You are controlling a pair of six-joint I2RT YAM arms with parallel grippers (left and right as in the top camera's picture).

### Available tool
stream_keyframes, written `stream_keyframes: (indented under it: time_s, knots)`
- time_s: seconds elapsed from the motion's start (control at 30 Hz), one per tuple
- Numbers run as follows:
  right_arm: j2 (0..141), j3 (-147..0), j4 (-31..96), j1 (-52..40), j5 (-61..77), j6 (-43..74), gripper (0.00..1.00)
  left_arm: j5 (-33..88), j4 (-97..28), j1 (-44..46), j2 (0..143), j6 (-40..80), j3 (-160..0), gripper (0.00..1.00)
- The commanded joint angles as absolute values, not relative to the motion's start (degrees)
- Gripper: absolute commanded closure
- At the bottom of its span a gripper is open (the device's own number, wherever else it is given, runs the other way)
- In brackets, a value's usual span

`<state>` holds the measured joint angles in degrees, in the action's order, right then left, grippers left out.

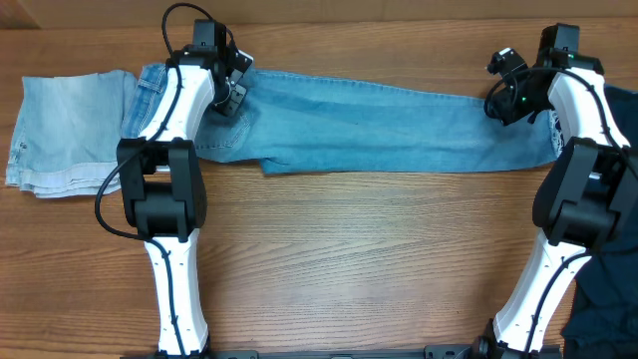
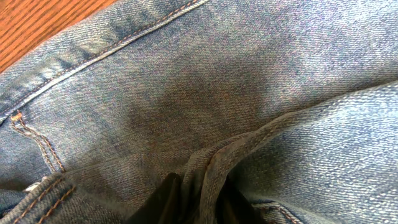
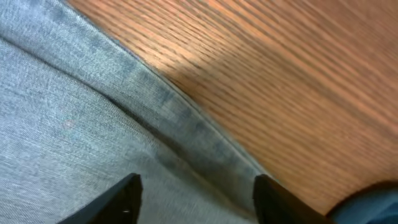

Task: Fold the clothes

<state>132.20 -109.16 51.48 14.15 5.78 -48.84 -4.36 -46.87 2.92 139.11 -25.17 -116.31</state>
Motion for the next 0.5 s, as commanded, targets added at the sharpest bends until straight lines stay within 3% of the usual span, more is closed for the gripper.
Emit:
stream_keyframes:
  time_s: [0.0, 0.03, 0.2, 0.27, 0.3, 0.37, 0.43, 0.47]
  knots:
    - [132.9, -107.1, 50.7, 14.1, 6.8, -54.1, 0.53, -5.1, -48.0, 2.6, 139.7, -24.2, -116.5, 0.74]
    - [132.9, -107.1, 50.7, 14.1, 6.8, -54.1, 0.57, -5.1, -48.0, 2.6, 139.7, -24.2, -116.5, 0.73]
    - [133.6, -107.1, 50.6, 14.3, 8.3, -54.1, 0.54, -5.1, -48.0, 2.5, 139.7, -24.2, -116.5, 0.72]
    - [135.1, -107.1, 50.8, 14.3, 8.3, -54.1, 0.57, -5.1, -48.0, 2.5, 139.7, -24.2, -116.5, 0.72]
    - [135.5, -107.1, 50.8, 14.3, 8.3, -54.0, 0.62, -5.4, -48.0, 2.5, 139.7, -24.2, -116.5, 0.72]
    - [135.5, -107.5, 50.6, 14.3, 8.2, -53.9, 0.84, -6.5, -48.0, 2.5, 139.5, -24.2, -116.6, 0.73]
    - [135.5, -108.6, 50.3, 14.3, 7.6, -52.0, 0.94, -6.6, -48.8, 2.5, 139.0, -23.5, -117.6, 0.75]
    - [135.4, -109.6, 50.3, 14.3, 7.6, -50.6, 0.96, -6.6, -50.0, 2.6, 138.5, -22.5, -119.5, 0.85]
